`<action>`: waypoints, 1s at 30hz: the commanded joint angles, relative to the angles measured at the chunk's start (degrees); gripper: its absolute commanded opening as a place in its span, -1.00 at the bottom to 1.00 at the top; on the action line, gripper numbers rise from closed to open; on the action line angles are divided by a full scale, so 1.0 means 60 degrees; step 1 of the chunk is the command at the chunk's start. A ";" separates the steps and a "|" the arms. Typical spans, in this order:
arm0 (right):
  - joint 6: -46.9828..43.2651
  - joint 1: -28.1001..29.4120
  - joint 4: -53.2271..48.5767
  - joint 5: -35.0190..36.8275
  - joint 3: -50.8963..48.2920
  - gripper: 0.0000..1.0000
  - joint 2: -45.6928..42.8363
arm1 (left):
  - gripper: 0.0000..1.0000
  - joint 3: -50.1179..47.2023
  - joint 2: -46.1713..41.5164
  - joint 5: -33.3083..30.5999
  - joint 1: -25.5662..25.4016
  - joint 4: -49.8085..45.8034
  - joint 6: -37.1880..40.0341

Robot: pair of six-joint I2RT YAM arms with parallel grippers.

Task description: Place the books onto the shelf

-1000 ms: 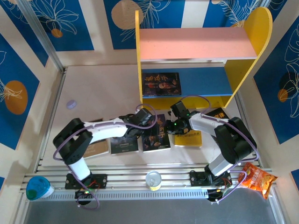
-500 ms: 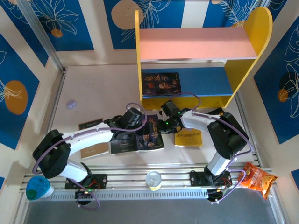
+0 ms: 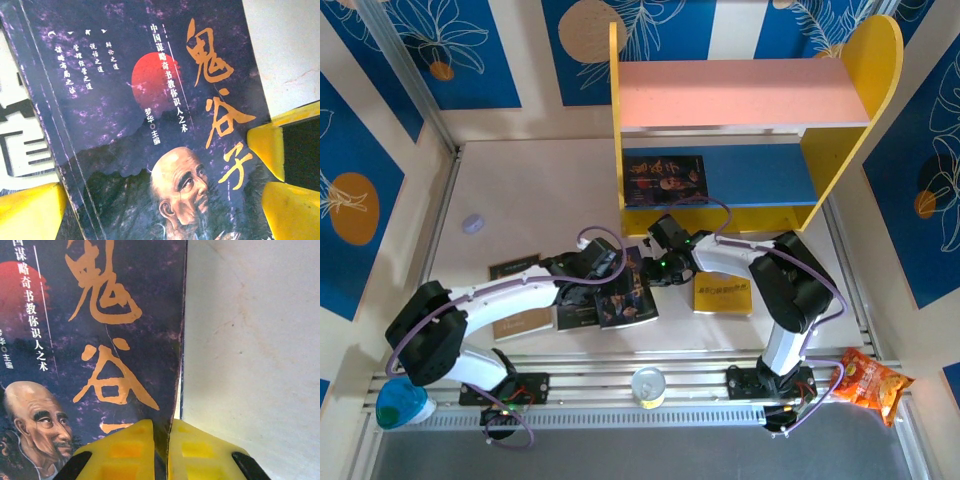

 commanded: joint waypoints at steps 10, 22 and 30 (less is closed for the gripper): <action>0.0053 0.0232 0.0164 -0.0413 -0.0040 -0.79 0.0218 | 1.00 -0.0012 0.0763 0.0228 0.0182 0.0167 -0.0319; 0.0049 0.0188 0.0277 -0.0384 -0.0152 -0.77 0.0235 | 0.81 -0.0472 0.0211 0.1812 0.0225 0.2472 0.0330; 0.0064 0.0099 0.0327 -0.0342 -0.0158 -0.70 0.0186 | 0.33 -0.0170 0.0058 0.2298 0.0241 0.2899 0.0760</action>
